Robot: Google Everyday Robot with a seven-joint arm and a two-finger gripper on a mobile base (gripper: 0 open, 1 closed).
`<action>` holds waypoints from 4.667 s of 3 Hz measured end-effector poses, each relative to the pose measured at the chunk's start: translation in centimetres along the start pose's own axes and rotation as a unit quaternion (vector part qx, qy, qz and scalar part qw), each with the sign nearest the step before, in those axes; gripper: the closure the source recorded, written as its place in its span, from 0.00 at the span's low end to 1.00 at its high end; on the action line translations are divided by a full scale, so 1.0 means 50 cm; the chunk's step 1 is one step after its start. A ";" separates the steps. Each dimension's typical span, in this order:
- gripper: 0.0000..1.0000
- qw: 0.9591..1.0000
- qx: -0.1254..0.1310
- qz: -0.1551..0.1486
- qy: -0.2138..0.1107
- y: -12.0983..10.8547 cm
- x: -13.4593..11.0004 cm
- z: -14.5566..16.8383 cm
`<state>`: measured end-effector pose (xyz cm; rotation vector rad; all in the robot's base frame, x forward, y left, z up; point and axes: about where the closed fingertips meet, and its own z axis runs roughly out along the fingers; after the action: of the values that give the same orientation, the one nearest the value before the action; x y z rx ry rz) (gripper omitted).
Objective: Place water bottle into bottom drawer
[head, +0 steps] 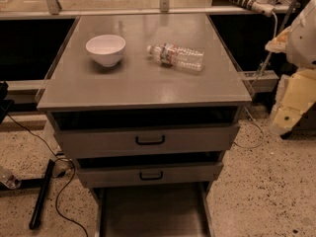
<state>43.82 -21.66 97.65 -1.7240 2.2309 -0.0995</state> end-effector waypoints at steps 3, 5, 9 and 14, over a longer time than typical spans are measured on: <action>0.00 0.997 0.031 -0.026 -0.065 -0.081 -0.070 0.027; 0.00 0.982 0.085 -0.042 -0.165 -0.174 -0.164 0.044; 0.00 0.978 0.104 -0.025 -0.181 -0.319 -0.179 0.166; 0.00 0.973 0.001 0.027 -0.228 -0.414 -0.268 0.389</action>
Offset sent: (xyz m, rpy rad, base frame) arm 0.0468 0.0236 -0.0010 0.0515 -0.0715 0.0593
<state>71.73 -11.81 87.12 -1.4973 1.9293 0.2795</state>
